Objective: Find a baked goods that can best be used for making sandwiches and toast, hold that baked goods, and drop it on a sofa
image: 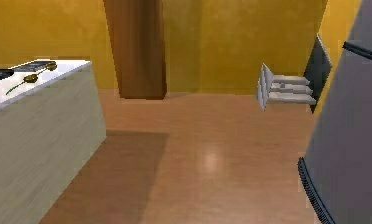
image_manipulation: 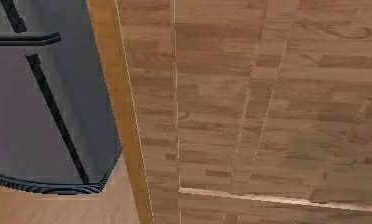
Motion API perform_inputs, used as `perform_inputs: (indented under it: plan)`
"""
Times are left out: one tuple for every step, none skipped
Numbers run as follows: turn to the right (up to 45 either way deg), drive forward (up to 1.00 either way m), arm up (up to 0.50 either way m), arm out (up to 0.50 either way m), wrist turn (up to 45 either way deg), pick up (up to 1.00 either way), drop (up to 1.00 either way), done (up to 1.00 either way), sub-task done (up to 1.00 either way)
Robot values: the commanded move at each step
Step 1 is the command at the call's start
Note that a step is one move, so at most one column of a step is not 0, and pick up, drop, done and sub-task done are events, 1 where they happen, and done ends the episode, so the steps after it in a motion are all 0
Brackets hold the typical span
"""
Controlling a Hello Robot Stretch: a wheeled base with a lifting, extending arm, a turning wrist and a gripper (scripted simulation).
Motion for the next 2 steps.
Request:
perform_inputs:
  plan:
    - [12.0,0.00,0.00,0.00,0.0,0.00,0.00,0.00,0.00]
    - [0.0,0.20,0.00,0.00,0.0,0.00,0.00,0.00,0.00]
